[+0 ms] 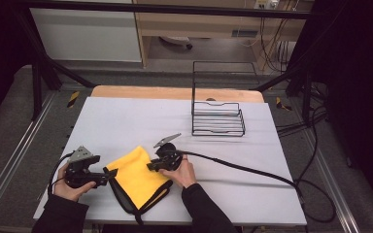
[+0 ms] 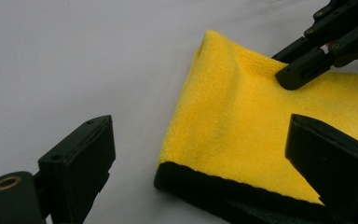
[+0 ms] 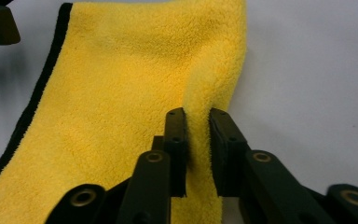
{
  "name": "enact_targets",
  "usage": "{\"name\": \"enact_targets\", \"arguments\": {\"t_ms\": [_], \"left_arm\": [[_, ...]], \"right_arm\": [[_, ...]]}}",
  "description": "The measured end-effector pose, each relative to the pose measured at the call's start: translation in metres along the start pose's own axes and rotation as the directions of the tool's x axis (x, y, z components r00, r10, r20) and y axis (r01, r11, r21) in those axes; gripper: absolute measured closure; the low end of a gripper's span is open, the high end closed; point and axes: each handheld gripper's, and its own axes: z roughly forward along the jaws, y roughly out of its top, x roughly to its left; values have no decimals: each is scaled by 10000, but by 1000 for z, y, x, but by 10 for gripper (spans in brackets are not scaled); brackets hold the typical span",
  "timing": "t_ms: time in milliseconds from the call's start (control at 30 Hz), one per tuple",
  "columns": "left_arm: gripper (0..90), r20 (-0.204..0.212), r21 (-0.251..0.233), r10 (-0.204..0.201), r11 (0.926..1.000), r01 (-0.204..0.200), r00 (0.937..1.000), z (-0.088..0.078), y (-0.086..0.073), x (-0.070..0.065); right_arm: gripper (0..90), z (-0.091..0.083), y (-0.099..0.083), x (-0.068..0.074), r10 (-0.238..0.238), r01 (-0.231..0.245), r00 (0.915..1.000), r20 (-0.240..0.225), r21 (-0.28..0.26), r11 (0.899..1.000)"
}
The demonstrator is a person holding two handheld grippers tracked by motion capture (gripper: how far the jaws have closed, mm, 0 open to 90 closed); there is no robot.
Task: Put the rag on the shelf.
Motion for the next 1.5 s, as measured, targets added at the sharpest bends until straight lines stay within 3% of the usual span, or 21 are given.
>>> {"name": "enact_targets", "arguments": {"t_ms": [133,267,433,600,700,867,1033,1200,1367,1433,1500], "left_arm": [[83,-11,-16,84,10000,-84,10000,0,0,0],[83,-12,-58,99,9999,-99,10000,0,0,-2],[83,-15,-28,84,10000,-84,10000,0,0,-3],[83,40,68,181,9998,-181,9998,2,0,-5],[76,104,119,225,9997,-226,9997,4,1,-8],[58,233,83,238,9997,-240,9994,6,1,-12],[47,285,181,235,9995,-240,9993,9,2,-17],[45,331,285,356,9989,-366,9988,12,3,-23],[45,391,300,317,9990,-329,9987,14,5,-27],[46,429,309,283,9991,-297,9987,16,7,-29],[59,461,315,153,9994,-168,9988,18,11,-30]], "right_arm": [[835,-3,-1,3,119,-117,9999,124,-155,9998],[841,-10,-3,7,322,-304,9979,570,-331,9990],[842,-28,-11,6,841,-786,9880,1293,-471,9958],[841,-52,-27,1,1273,-1148,9654,2277,-673,9911],[840,-67,-38,-3,1544,-1344,9456,2864,-885,9870],[837,-91,-60,-9,2226,-1901,9138,3397,-1267,9736],[833,-106,-79,-11,2579,-2142,8976,3575,-1576,9640],[830,-110,-91,-16,2696,-2248,8829,3846,-1581,9615],[782,-113,-96,-18,2884,-2366,8842,3674,-1803,9547],[688,-116,-97,-19,2820,-2222,8926,3518,-2012,9540],[536,-121,-98,-23,2723,-2039,9009,3380,-2243,9530]]}}
